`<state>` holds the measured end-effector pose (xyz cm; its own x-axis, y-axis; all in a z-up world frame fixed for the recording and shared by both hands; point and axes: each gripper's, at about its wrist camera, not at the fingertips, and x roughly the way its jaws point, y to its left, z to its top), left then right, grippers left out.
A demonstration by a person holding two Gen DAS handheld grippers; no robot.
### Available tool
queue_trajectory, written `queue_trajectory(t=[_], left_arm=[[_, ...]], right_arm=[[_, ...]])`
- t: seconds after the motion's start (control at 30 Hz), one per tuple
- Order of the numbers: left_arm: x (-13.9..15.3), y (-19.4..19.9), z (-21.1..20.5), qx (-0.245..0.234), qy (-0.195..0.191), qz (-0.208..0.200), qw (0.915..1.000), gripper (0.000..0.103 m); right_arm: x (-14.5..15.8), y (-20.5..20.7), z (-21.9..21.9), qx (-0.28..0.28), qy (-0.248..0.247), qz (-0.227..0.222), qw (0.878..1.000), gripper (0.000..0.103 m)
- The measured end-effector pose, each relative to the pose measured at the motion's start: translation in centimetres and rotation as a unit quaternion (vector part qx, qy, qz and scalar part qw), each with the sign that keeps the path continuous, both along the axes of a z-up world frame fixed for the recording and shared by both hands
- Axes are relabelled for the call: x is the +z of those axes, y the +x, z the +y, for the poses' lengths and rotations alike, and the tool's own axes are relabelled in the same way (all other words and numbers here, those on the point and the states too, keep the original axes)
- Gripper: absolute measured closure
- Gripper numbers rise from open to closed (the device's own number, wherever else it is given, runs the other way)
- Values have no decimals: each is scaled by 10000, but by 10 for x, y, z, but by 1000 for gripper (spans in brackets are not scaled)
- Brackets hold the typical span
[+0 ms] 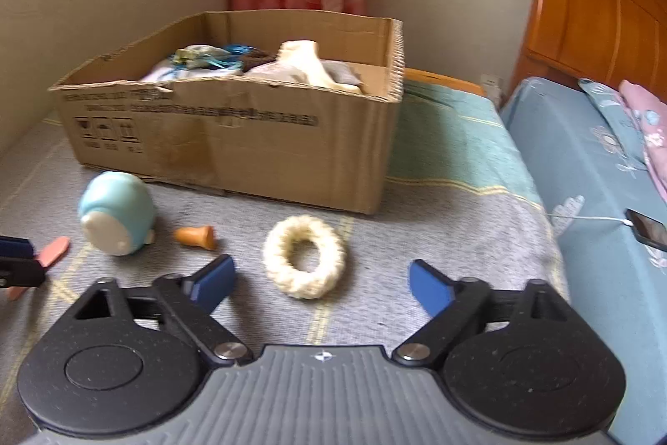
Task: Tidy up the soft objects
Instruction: 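Grasp the pink strip with the left tool while the right tool grasps the cream ring toy, then carry the pink strip and ring toy toward the box with both tools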
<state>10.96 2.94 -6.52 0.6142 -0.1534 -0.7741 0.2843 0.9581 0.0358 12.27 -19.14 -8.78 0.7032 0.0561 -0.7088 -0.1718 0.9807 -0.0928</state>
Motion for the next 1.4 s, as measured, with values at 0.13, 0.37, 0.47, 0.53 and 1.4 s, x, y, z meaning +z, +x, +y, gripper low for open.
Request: queue_trajectory(t=[0.13, 0.37, 0.47, 0.53, 1.4], left_arm=[[0, 1, 1, 9, -47, 22, 10000, 87], [1, 0, 3, -89, -133, 94, 9998, 87], [4, -1, 2, -167, -111, 90, 9998, 87], [8, -2, 1, -224, -125, 89, 9996, 87], [107, 56, -7, -702, -201, -1022, 9921, 87]], right_arm=[[-1, 2, 3, 217, -21, -110, 9997, 24], [4, 9, 7, 256, -37, -117, 9996, 64], [5, 8, 7, 253, -56, -103, 9996, 69], [8, 7, 7, 261, -75, -110, 9996, 70], [79, -39, 15, 970, -209, -777, 9920, 70]])
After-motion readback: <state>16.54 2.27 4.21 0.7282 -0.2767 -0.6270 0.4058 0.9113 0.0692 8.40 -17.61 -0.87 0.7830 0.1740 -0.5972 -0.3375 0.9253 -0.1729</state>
